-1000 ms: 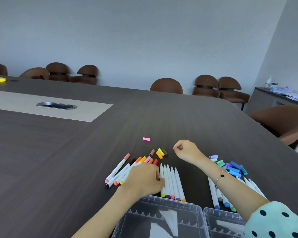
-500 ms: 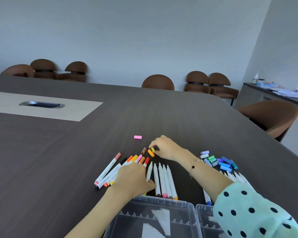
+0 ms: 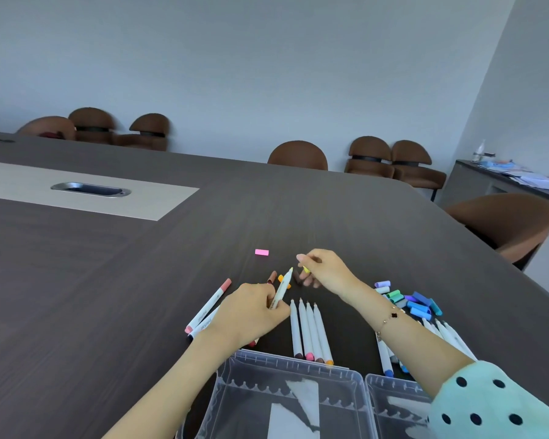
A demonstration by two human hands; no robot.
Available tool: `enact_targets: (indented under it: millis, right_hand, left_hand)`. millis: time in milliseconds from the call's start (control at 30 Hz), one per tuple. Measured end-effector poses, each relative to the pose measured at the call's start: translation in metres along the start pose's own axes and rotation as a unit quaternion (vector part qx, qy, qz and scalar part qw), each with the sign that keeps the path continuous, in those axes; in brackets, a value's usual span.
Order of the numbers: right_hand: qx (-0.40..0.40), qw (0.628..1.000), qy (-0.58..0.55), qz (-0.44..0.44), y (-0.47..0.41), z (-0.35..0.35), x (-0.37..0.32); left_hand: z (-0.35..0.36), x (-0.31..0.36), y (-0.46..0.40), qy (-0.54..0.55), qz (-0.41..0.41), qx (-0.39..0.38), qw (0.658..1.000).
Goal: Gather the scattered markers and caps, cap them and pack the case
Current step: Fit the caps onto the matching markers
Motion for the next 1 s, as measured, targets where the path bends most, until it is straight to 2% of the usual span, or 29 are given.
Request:
enact_targets:
  millis: [133, 200, 567, 733, 867, 1000]
  right_hand:
    - [-0.022, 0.979, -0.201, 0.033, 0.006, 0.006, 0.001]
    - [-0.025, 0.969, -0.244, 0.032, 0.008, 0.008, -0.002]
    - [-0.028, 0.987, -0.159, 0.029, 0.011, 0.018, -0.01]
    - [0.01, 0.997, -0.073, 0.024, 0.011, 0.016, -0.015]
    - [-0.013, 0.999, -0.03, 0.015, 0.009, 0.025, -0.026]
    - [-0.009, 1.0, -0.015, -0.012, 0.006, 0.028, -0.036]
  left_hand:
    - [-0.002, 0.004, 0.003, -0.015, 0.012, -0.009, 1.0]
    - [-0.003, 0.003, 0.003, -0.016, 0.011, -0.009, 1.0]
    - [0.001, -0.003, -0.002, 0.001, 0.005, 0.0, 1.0]
    - [0.005, -0.001, -0.006, 0.056, -0.004, -0.013, 0.998]
    - [0.013, -0.003, -0.006, 0.049, 0.002, -0.041, 0.998]
    - [0.011, -0.005, -0.008, 0.074, -0.005, -0.016, 0.997]
Point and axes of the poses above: each hand's wrist, its own y-axis away from the middle knuckle, its own z-axis out of the palm, x = y × z, the point moved 3 cm from there along -y, towards the middle knuckle, and after that the axes turned 12 degrees about -x, right-handed, at the moved point
